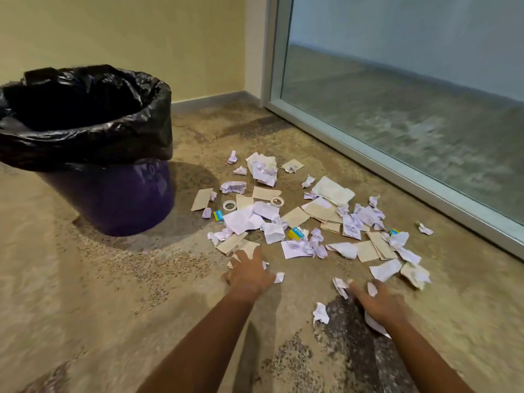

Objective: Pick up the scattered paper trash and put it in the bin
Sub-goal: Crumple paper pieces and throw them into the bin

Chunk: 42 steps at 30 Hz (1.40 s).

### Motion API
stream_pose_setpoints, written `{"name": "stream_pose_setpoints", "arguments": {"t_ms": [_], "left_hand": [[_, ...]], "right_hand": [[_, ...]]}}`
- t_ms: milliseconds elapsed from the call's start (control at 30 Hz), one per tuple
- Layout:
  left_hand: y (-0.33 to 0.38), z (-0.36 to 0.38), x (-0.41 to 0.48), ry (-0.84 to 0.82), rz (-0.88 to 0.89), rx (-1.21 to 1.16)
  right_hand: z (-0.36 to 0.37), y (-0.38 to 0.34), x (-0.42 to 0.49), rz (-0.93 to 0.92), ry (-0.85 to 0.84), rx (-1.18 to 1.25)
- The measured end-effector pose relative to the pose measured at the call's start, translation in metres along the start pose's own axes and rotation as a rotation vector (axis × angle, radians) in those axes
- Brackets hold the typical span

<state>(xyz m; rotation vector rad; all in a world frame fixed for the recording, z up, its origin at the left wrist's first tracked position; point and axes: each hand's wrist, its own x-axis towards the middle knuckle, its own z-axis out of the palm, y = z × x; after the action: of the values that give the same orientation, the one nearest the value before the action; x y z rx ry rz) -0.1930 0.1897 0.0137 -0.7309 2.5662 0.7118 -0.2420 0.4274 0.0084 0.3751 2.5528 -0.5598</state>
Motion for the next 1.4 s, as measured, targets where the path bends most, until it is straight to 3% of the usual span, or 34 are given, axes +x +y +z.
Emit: {"name": "stream_pose_setpoints", "arguments": {"t_ms": [300, 433, 700, 933, 1100, 1300, 1400], "left_hand": [[0.002, 0.007, 0.013, 0.007, -0.030, -0.003], [0.005, 0.018, 0.011, 0.029, 0.032, 0.074], [0.008, 0.025, 0.011, 0.137, 0.148, 0.208], [0.001, 0.019, 0.012, 0.220, 0.212, 0.180], [-0.005, 0.023, 0.008, 0.220, 0.309, 0.197], [-0.008, 0.030, -0.008, 0.107, 0.515, 0.243], [-0.013, 0.028, -0.013, -0.021, 0.634, 0.395]], "right_hand": [[0.029, -0.031, -0.030, -0.223, -0.161, 0.078], [0.042, -0.036, -0.037, -0.338, -0.205, -0.098], [0.056, -0.035, -0.025, -0.490, -0.042, -0.017], [0.018, -0.030, 0.013, -0.355, 0.275, 0.107], [0.012, -0.032, 0.029, -0.169, 0.113, 0.029], [0.032, -0.052, -0.007, -0.328, -0.035, -0.006], [0.046, -0.054, -0.026, -0.432, -0.105, -0.067]]}}
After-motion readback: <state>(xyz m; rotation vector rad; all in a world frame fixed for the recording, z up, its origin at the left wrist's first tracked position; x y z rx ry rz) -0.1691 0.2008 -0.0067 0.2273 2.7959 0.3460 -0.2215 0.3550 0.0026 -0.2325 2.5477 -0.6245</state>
